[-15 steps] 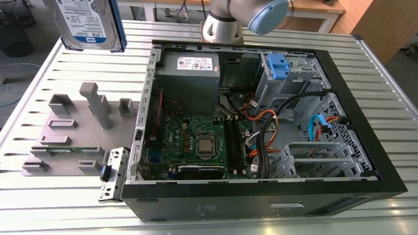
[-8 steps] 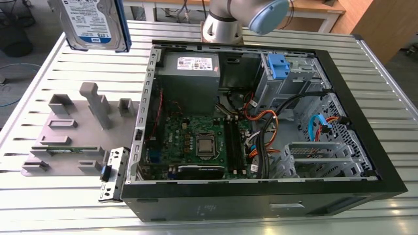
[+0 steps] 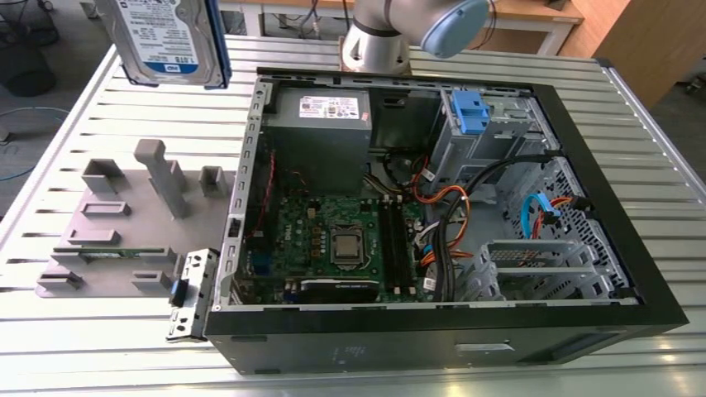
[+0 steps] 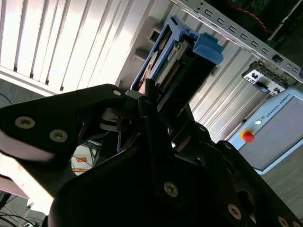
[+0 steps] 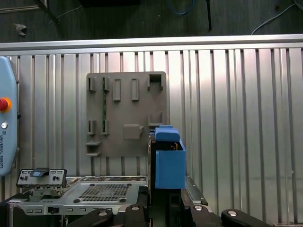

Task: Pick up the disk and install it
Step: 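Pick up the disk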

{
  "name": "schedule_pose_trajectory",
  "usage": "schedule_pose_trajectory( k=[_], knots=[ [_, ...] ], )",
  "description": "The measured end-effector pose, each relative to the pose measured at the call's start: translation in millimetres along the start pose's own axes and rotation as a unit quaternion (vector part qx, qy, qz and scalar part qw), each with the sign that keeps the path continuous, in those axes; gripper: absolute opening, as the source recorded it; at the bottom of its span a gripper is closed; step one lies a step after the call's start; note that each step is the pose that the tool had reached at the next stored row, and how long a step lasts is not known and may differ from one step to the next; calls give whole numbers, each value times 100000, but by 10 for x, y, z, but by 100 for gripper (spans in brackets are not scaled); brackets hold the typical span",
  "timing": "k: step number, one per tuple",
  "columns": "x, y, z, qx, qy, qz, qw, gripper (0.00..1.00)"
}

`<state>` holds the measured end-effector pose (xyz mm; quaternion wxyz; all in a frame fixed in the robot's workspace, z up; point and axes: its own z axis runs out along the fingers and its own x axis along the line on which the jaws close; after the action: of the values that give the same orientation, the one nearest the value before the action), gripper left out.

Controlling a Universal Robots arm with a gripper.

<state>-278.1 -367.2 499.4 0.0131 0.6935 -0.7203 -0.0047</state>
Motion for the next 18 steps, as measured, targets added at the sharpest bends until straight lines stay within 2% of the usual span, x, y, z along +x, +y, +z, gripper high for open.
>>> schedule_pose_trajectory(
  k=[18],
  knots=[
    [-17,-456,-10,-4,2,-3,100000,35]
  ],
)
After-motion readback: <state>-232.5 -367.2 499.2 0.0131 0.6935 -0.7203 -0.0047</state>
